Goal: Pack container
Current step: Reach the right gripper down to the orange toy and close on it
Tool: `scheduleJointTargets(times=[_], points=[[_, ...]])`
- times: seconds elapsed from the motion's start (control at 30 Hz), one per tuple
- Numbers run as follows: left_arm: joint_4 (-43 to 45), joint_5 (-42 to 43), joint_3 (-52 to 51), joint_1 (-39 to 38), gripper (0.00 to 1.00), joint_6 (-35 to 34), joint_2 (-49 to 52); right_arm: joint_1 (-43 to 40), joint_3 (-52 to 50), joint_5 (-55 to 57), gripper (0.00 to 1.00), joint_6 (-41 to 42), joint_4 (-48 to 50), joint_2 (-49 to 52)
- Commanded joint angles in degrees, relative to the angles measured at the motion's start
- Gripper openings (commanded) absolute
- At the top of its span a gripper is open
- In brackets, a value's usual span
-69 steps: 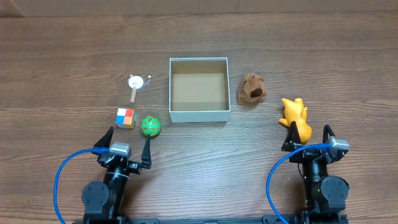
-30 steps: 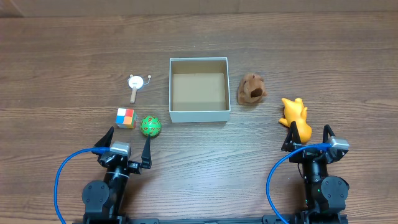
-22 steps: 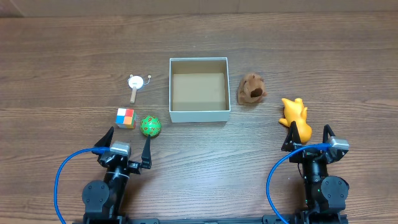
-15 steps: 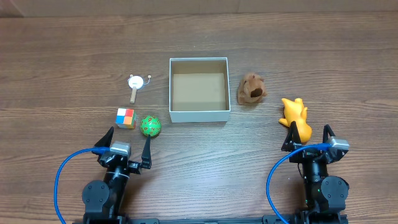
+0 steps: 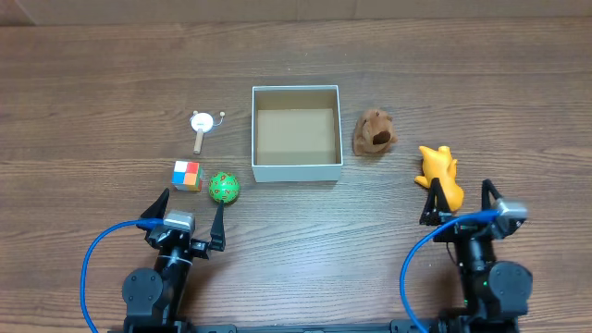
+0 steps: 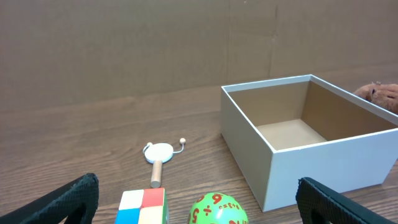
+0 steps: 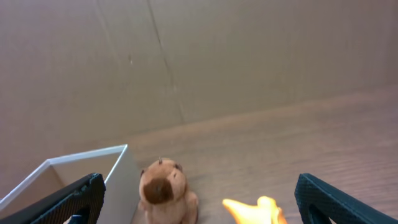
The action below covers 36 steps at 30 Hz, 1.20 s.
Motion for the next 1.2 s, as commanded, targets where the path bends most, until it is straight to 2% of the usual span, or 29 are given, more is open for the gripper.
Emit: scheduleJointTargets(times=[0.0,0.2,0.23,0.33,0.5,0.9,1.17], points=[[0.04,0.68,-0.17,0.22,1.00,0.68,0.20,-0.15,13.11,2.05,1.00,-0.11,-4.55,10.14],[0.04,0.68,-0.17,0.22,1.00,0.66,0.20,-0.15,36.13,2.01,1.00,-6.38,-20.41,33.38],[0.04,0.68,-0.17,0.22,1.00,0.68,0.20,-0.15,44.44,2.03,1.00,-8.79,-28.02,41.18],[0.04,0.68,-0.17,0.22,1.00,0.68,0.20,-0.15,57.22,2.03,1.00,-11.28,-41.75,53.22],[0.04,0.68,-0.17,0.22,1.00,0.68,0.20,-0.15,71.56,1.66,1.00,-11.23,-59.17,68.63],[0.04,0.68,-0.17,0.22,1.00,0.68,0.20,-0.48,72.02,2.95,1.00,-11.26,-62.93,83.45],[0.04,0.68,-0.17,0.22,1.00,0.66,0.20,-1.31,66.16,5.99,1.00,-10.40,-58.34,88.11]])
